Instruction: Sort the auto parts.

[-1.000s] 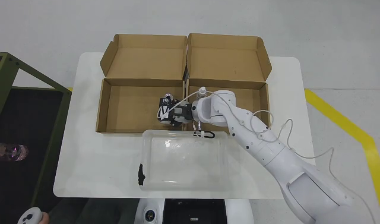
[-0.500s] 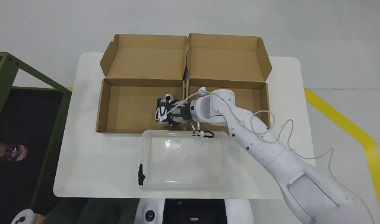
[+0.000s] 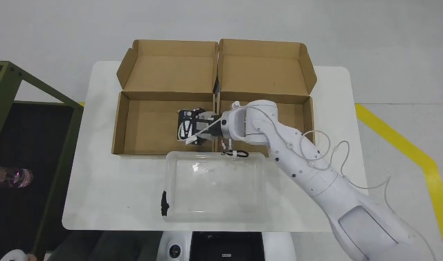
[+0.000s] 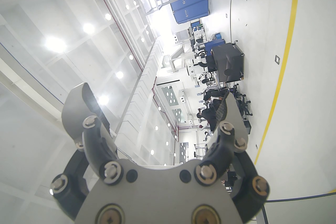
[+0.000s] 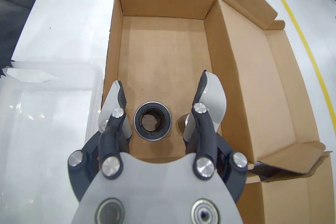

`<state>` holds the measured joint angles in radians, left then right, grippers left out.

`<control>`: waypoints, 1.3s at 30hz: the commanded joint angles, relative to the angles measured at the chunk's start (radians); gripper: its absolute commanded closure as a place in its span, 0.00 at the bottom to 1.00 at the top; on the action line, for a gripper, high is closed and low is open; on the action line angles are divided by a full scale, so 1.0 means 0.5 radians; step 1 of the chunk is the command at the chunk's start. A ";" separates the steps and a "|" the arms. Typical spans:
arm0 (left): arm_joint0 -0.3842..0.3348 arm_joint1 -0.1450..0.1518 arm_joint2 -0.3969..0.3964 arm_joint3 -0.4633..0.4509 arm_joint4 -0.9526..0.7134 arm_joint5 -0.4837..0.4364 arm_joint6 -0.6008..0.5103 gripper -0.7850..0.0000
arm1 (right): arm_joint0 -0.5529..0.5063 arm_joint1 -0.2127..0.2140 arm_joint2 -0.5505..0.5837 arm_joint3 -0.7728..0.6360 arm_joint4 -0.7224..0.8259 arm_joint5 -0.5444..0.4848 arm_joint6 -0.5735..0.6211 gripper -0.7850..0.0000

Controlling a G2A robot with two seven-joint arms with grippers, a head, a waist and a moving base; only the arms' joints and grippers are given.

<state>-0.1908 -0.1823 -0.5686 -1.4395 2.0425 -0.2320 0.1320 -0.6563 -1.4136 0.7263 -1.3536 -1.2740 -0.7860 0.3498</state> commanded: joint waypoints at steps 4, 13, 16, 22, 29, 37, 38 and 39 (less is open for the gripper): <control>0.000 0.000 0.000 0.000 0.000 0.000 0.000 0.00 | -0.116 0.048 0.117 -0.218 -0.025 -0.022 0.007 0.38; 0.000 0.000 0.000 0.000 0.000 0.000 0.000 0.00 | -0.478 0.163 0.398 -0.690 -0.082 -0.100 0.039 0.35; 0.000 0.000 0.000 0.000 0.000 0.000 0.000 0.00 | -0.633 0.204 0.511 -0.827 -0.101 -0.131 0.032 0.34; 0.000 0.000 0.000 0.000 0.000 0.000 0.000 0.00 | -0.920 0.275 0.734 -1.041 -0.172 -0.179 -0.028 0.29; 0.000 0.000 0.000 0.000 0.000 0.000 0.000 0.00 | -1.225 0.338 1.001 -1.194 -0.300 -0.125 -0.252 0.30; 0.000 0.000 0.000 0.000 0.000 0.000 0.000 0.00 | -1.543 0.394 1.275 -1.299 -0.470 -0.041 -0.561 0.22; 0.000 0.000 0.000 0.000 0.000 0.000 0.000 0.00 | -1.582 0.400 1.308 -1.307 -0.490 -0.030 -0.597 0.22; 0.000 0.000 0.000 0.000 0.000 0.000 0.000 0.00 | -1.623 0.406 1.342 -1.310 -0.504 -0.017 -0.635 0.21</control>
<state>-0.1908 -0.1823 -0.5686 -1.4395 2.0425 -0.2320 0.1320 -1.4451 -1.2137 1.3781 -2.0069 -1.5182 -0.8012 0.0530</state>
